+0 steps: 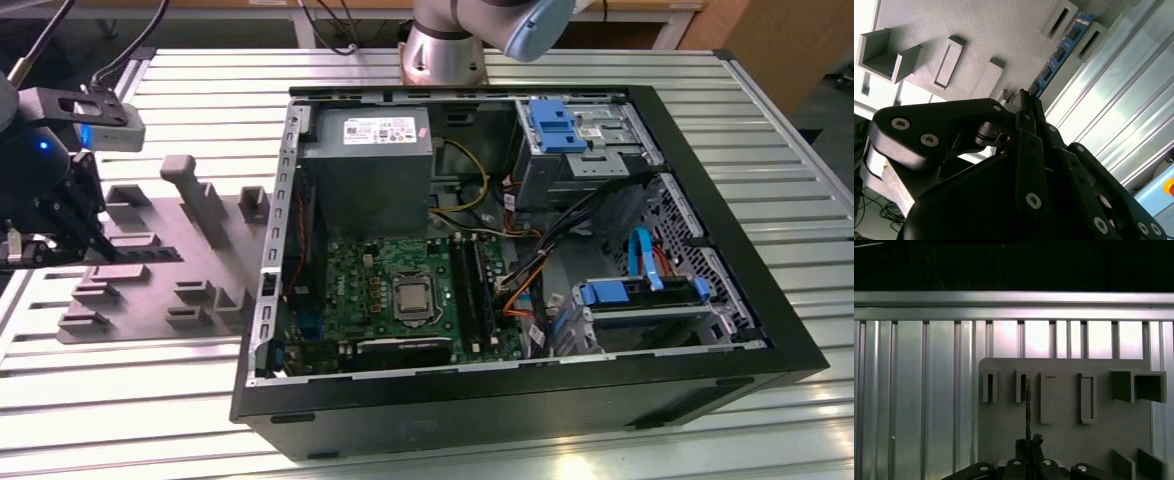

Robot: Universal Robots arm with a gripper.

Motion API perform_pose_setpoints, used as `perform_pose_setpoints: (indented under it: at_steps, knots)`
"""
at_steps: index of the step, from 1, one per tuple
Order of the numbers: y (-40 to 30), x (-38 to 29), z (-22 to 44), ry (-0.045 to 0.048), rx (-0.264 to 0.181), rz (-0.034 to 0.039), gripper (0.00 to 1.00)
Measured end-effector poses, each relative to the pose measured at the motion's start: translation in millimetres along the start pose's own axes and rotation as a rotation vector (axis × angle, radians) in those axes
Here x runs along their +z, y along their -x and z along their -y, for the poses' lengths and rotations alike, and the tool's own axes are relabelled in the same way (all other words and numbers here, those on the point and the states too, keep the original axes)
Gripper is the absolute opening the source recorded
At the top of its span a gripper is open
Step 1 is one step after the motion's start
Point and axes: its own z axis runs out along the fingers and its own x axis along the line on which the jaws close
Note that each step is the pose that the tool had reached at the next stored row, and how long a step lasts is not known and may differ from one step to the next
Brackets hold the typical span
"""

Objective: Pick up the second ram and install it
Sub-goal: 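Pick up the second ram and move it above second insertion slot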

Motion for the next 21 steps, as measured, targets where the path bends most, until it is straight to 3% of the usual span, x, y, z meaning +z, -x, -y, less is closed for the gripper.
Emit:
perform_pose_setpoints:
  at_steps: [21]
  knots:
    - [0.3,-11.5,-0.2,0.0000,0.000,0.0000,0.14]
